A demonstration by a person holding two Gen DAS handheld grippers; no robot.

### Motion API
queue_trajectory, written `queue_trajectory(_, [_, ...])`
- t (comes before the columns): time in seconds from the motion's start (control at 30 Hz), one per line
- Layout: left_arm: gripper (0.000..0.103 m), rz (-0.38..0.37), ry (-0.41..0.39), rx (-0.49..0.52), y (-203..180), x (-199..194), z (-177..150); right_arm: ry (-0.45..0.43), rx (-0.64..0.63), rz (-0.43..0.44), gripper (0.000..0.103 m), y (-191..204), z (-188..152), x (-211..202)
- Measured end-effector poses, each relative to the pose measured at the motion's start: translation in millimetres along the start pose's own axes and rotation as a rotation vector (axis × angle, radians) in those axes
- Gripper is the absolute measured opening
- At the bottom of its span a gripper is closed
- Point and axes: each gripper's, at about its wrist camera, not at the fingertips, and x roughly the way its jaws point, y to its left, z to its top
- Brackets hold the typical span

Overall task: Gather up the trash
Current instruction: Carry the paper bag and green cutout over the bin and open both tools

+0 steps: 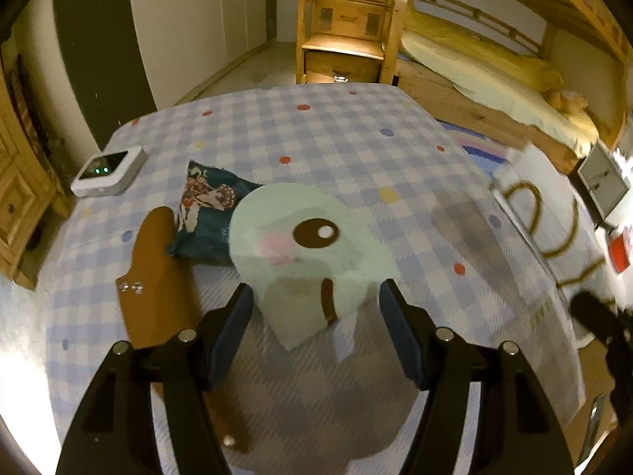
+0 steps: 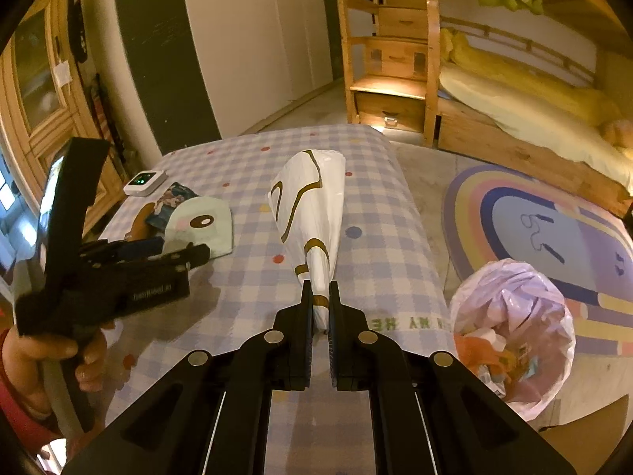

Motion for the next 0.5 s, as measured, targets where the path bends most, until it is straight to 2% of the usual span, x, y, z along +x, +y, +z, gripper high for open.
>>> queue_trajectory(0.07, [0.062,-0.019,-0.004,-0.027,4,4,3,0.001,0.005,0.001,0.007,-3,-1,0])
queue_trajectory(0.13, [0.049,-0.019,-0.011,-0.025,4,4,5,0.002,0.010,0.000,0.006,-5,-3,-1])
queue_trajectory(0.23, [0.020,-0.053,-0.020,-0.026,4,3,6,0.003,0.017,0.001,0.007,-7,-5,-3])
queue_trajectory(0.27, [0.002,-0.060,-0.023,-0.022,3,2,6,0.003,0.020,0.003,0.006,-7,-6,-3])
queue_trajectory(0.33, [0.000,-0.090,-0.045,-0.023,2,-6,6,-0.004,0.031,0.009,0.007,-9,-6,-8])
queue_trajectory(0.5, [0.000,-0.187,-0.205,-0.002,-9,-68,1,-0.048,0.054,-0.002,0.007,-19,-6,-27])
